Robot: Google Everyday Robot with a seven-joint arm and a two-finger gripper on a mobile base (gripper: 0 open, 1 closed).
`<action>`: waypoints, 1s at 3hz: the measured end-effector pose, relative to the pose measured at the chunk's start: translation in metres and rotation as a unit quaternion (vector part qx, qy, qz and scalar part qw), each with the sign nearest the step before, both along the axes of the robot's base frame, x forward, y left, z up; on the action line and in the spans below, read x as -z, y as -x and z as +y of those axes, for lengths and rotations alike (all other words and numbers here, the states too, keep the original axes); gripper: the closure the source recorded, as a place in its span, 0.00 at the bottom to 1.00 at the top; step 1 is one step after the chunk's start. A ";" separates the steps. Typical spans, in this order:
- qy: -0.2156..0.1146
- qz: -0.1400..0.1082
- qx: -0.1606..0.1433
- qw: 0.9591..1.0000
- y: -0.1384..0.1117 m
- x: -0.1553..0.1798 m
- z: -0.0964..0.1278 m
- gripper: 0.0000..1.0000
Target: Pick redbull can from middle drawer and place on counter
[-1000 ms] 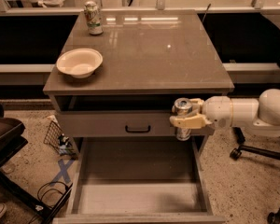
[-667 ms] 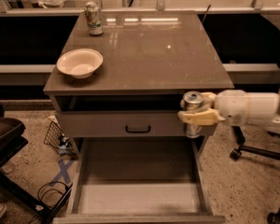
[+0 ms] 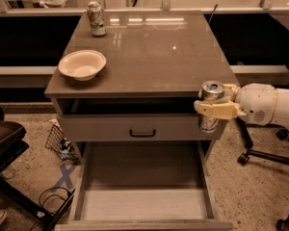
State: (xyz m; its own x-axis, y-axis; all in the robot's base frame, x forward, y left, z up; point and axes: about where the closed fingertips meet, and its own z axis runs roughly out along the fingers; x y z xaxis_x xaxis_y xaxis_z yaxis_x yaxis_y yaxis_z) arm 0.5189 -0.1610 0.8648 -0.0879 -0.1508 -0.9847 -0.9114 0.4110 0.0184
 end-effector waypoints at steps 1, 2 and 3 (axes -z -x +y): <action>0.000 0.000 0.000 1.000 0.000 0.000 0.000 1.00; -0.037 -0.015 0.018 0.999 -0.031 -0.033 0.006 1.00; -0.066 -0.028 0.050 0.996 -0.071 -0.076 0.002 1.00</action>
Offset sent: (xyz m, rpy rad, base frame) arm 0.0818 0.0073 0.0872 0.1970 -0.0824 -0.1105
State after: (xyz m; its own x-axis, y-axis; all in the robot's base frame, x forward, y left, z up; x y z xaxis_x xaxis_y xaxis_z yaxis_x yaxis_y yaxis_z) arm 0.5902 -0.1586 0.9408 -0.0408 -0.0136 -0.9991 -0.8672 0.4971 0.0286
